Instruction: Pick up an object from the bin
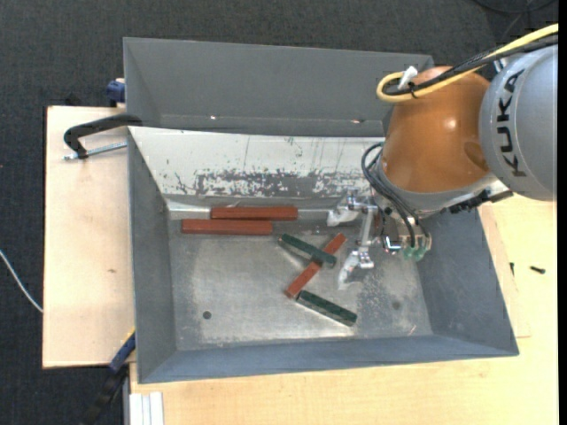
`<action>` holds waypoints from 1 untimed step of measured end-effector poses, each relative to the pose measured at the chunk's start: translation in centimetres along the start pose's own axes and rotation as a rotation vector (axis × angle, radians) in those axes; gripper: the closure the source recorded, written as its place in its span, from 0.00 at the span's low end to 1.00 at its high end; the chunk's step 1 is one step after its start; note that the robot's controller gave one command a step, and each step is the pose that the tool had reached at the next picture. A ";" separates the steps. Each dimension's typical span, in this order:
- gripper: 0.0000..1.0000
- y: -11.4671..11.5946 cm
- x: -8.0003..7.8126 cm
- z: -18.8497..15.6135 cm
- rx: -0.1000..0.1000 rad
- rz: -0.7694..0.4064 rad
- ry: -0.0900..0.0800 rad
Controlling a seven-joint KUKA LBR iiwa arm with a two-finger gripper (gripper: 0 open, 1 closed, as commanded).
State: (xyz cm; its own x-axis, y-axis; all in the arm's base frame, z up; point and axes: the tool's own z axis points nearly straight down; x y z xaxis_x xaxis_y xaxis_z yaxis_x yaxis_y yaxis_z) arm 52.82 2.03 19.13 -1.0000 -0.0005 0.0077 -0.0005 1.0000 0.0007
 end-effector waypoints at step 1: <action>0.00 0.0 -0.2 -0.4 0.000 0.001 -0.009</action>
Offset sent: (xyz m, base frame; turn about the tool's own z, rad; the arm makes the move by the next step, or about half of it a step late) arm 0.0373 -0.0149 -0.1146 0.0431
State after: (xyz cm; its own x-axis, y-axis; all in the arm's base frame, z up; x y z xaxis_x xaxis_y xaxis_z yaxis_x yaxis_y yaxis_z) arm 52.99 2.02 19.57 -1.0000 0.0003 -0.0012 0.0003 1.0000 0.0012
